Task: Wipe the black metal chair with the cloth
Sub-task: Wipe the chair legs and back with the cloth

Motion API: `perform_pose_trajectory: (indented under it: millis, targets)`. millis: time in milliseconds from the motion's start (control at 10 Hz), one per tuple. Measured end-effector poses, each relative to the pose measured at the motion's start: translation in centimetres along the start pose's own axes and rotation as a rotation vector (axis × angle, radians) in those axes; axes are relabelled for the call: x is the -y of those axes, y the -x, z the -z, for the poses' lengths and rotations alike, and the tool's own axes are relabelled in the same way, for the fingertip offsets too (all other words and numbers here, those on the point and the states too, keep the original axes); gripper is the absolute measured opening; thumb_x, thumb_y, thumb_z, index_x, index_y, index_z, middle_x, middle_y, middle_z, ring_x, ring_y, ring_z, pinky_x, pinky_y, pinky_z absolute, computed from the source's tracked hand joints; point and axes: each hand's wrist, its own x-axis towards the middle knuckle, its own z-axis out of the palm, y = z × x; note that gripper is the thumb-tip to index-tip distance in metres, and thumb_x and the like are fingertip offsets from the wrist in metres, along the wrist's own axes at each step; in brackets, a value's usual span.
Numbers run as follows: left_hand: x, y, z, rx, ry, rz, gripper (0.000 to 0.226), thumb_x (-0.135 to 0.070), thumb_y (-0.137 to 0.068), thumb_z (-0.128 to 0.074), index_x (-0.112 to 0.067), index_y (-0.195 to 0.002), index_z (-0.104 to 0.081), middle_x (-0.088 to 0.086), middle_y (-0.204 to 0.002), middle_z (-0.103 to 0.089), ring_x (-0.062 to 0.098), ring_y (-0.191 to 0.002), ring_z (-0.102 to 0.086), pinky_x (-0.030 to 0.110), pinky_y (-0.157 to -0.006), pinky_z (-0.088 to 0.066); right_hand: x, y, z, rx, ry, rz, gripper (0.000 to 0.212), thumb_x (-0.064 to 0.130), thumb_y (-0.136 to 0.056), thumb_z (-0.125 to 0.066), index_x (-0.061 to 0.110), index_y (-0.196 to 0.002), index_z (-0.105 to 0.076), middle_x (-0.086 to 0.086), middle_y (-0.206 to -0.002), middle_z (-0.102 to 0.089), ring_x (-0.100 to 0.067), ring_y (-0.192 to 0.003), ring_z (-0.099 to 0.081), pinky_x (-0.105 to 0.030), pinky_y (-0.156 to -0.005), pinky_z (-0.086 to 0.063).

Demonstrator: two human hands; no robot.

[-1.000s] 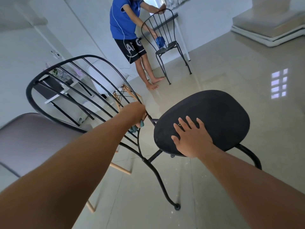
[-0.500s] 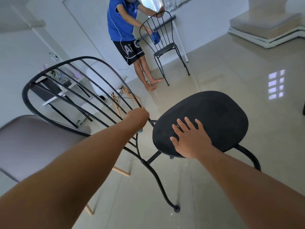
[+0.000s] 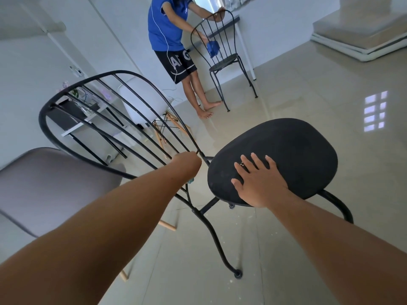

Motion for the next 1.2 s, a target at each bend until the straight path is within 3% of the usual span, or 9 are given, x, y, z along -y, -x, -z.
perform_pose_trajectory:
  millis: [200,300,400,600,700,900,1000,1100,1200]
  targets:
    - [2.3,-0.7,0.4,0.151,-0.198,-0.110,0.033,-0.017,-0.086,-0.081,-0.003,-0.115,-0.071,0.008,-0.087,-0.067,0.028,-0.096,-0.069,0.041,-0.087,-0.061,0.0,0.1,0.2,0.007,-0.002,-0.001,0.070,0.061,-0.109,-0.011,0.031,-0.172,-0.009,0.000,-0.182,0.002,-0.029,-0.167,0.005,-0.060,-0.131,0.000]
    - [3.2,-0.5,2.5,0.155,-0.125,-0.141,0.037,-0.024,-0.090,-0.076,-0.005,-0.122,-0.071,0.011,-0.114,-0.075,0.025,-0.099,-0.065,0.036,-0.085,-0.056,0.1,0.1,0.3,0.010,0.009,-0.001,0.070,0.061,-0.109,-0.011,0.031,-0.172,-0.008,0.000,-0.182,0.002,-0.029,-0.167,0.006,-0.060,-0.131,0.000]
    - [4.4,0.5,4.4,0.065,-0.029,-0.128,0.039,-0.030,-0.084,-0.085,-0.015,-0.119,-0.074,0.003,-0.110,-0.076,0.022,-0.108,-0.067,0.029,-0.089,-0.047,0.1,0.1,0.3,0.017,0.009,-0.001,0.070,0.061,-0.109,-0.010,0.031,-0.172,-0.007,0.000,-0.182,0.003,-0.028,-0.167,0.006,-0.060,-0.131,0.001]
    - [4.6,1.1,1.6,0.206,-0.009,-0.193,0.050,-0.056,-0.090,-0.072,-0.020,-0.124,-0.077,-0.005,-0.110,-0.078,0.019,-0.106,-0.069,0.040,-0.101,-0.055,0.2,0.2,0.5,0.017,0.007,-0.006,0.070,0.061,-0.109,-0.009,0.031,-0.172,-0.007,0.001,-0.182,0.002,-0.028,-0.167,0.005,-0.059,-0.132,0.001]
    - [3.9,0.9,1.0,0.148,-0.087,-0.203,0.040,-0.039,-0.093,-0.074,-0.017,-0.126,-0.076,0.000,-0.113,-0.077,0.022,-0.109,-0.069,0.040,-0.103,-0.055,0.1,0.2,0.4,0.019,0.006,-0.003,0.070,0.061,-0.109,-0.009,0.032,-0.172,-0.007,0.001,-0.182,0.003,-0.028,-0.167,0.005,-0.059,-0.132,0.001]
    - [2.0,0.6,1.0,0.102,-0.151,-0.151,0.036,-0.019,-0.084,-0.085,-0.003,-0.116,-0.075,0.007,-0.096,-0.068,0.029,-0.103,-0.071,0.044,-0.097,-0.059,0.0,0.1,0.2,0.004,0.006,-0.003,0.070,0.061,-0.109,-0.010,0.032,-0.172,-0.009,0.001,-0.182,0.001,-0.028,-0.167,0.004,-0.059,-0.131,0.000]
    - [1.9,0.5,2.3,0.044,-0.119,-0.147,0.032,-0.014,-0.089,-0.079,0.000,-0.117,-0.072,0.008,-0.094,-0.068,0.032,-0.104,-0.070,0.044,-0.093,-0.059,0.0,0.1,0.3,0.013,0.003,-0.002,0.070,0.061,-0.109,-0.010,0.031,-0.172,-0.008,0.001,-0.182,0.002,-0.028,-0.167,0.006,-0.059,-0.131,0.001]
    - [4.5,0.5,4.9,-0.051,-0.102,-0.144,0.027,-0.015,-0.089,-0.078,-0.011,-0.116,-0.076,-0.002,-0.081,-0.060,0.027,-0.105,-0.070,0.041,-0.094,-0.059,0.0,0.1,0.4,0.012,0.007,-0.003,0.070,0.062,-0.109,-0.010,0.031,-0.172,-0.007,0.000,-0.182,0.002,-0.028,-0.167,0.005,-0.060,-0.131,0.000]
    - [8.1,1.3,7.8,-0.116,-0.087,-0.185,0.033,-0.019,-0.091,-0.076,-0.020,-0.124,-0.075,0.001,-0.110,-0.076,0.021,-0.114,-0.068,0.035,-0.100,-0.052,0.1,0.1,0.3,0.015,0.009,-0.001,0.070,0.062,-0.109,-0.010,0.031,-0.172,-0.007,0.000,-0.182,0.002,-0.029,-0.167,0.005,-0.060,-0.131,0.000]
